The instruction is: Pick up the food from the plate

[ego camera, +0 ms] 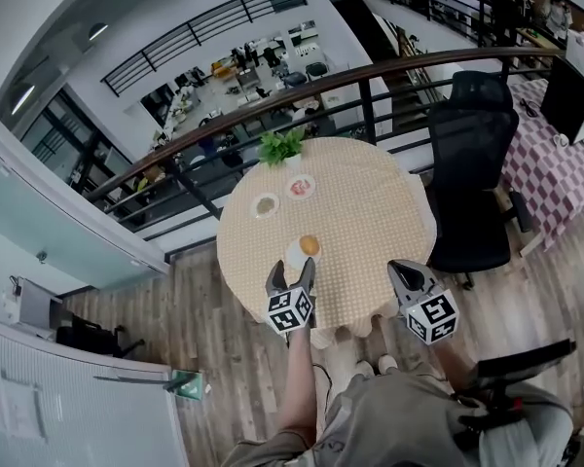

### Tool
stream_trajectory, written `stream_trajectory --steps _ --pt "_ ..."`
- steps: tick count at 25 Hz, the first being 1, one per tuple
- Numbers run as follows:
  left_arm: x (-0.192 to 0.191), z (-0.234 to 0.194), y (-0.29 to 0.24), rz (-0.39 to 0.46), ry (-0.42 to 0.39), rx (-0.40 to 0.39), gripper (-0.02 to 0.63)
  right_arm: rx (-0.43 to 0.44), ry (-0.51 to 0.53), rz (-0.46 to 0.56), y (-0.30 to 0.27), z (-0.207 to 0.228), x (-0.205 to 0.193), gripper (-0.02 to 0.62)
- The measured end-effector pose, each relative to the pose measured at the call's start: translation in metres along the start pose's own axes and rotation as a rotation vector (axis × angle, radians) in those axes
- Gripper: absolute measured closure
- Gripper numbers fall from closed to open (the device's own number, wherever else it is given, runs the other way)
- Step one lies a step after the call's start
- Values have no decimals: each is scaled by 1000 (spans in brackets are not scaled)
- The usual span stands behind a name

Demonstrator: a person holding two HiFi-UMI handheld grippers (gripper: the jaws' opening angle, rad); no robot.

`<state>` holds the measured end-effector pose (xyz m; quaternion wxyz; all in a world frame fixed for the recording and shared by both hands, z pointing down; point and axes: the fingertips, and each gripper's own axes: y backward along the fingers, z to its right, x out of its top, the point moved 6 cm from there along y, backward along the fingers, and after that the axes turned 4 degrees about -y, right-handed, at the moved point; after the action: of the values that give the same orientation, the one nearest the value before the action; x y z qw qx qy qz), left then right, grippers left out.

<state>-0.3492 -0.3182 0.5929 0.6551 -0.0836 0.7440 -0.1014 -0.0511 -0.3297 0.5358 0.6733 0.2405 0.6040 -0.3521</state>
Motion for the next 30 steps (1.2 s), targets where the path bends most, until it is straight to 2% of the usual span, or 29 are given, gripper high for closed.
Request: stream_trajectory --steps 16,20,30 --pt "-79 -44 -136 -348 -51 45 249 -75 -20 -13 -10 28 2 591" --pt "-114 -59 -163 -457 -20 67 249 -90 -25 -22 -8 32 -2 592" --pt "-160 -92 -213 -613 42 73 252 -152 -36 -68 -11 53 -13 591"
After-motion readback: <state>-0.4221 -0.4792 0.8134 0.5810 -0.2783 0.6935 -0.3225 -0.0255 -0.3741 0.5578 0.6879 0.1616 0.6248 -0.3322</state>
